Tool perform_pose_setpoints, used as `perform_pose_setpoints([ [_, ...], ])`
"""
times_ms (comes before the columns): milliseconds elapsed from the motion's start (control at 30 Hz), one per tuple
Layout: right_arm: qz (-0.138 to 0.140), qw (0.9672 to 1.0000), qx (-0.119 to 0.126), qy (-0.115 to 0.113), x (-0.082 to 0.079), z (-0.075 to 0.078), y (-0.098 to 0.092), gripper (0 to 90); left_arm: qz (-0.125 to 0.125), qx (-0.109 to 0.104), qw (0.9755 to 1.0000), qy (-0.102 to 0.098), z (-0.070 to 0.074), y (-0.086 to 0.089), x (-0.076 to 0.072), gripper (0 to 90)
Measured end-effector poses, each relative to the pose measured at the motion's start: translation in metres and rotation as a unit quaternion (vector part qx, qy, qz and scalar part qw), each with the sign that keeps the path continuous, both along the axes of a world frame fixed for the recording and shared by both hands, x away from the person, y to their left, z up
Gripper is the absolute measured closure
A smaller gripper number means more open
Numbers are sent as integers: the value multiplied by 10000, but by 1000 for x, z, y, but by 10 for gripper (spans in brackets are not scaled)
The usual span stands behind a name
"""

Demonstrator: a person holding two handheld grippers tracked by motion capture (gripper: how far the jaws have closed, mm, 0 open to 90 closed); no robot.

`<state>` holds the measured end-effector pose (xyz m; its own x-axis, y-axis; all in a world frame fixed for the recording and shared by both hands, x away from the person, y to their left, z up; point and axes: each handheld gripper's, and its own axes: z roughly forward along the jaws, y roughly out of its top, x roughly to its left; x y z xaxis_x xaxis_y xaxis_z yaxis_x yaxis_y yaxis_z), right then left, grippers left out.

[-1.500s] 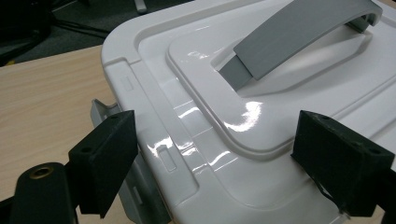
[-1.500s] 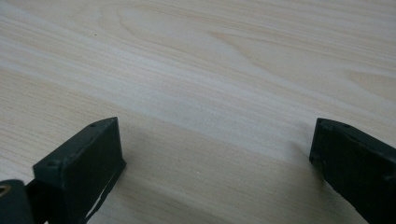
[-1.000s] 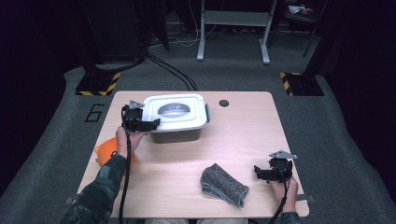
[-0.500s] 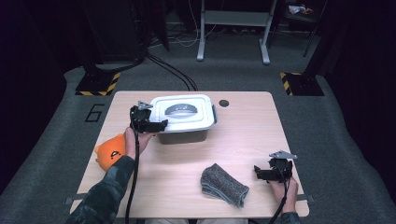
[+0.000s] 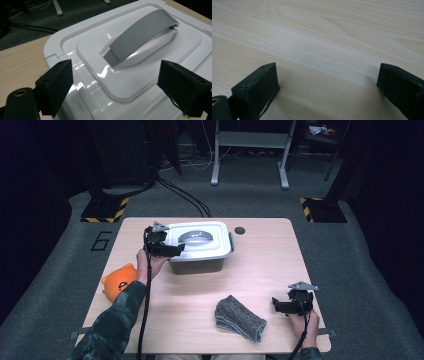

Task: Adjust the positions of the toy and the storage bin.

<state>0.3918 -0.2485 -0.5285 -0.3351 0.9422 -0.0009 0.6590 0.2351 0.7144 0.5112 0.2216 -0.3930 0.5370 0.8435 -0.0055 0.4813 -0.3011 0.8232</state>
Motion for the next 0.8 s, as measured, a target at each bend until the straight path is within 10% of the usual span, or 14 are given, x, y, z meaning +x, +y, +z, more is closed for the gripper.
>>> perform_pose_setpoints([
  [333, 9, 10000, 10, -3, 0, 0, 0, 30, -673, 223, 9975, 30, 4, -23, 24, 211],
  [800, 35, 10000, -1, -12, 0, 0, 0, 35, -889, 349, 9954, 32, 5, -30, 31, 428],
])
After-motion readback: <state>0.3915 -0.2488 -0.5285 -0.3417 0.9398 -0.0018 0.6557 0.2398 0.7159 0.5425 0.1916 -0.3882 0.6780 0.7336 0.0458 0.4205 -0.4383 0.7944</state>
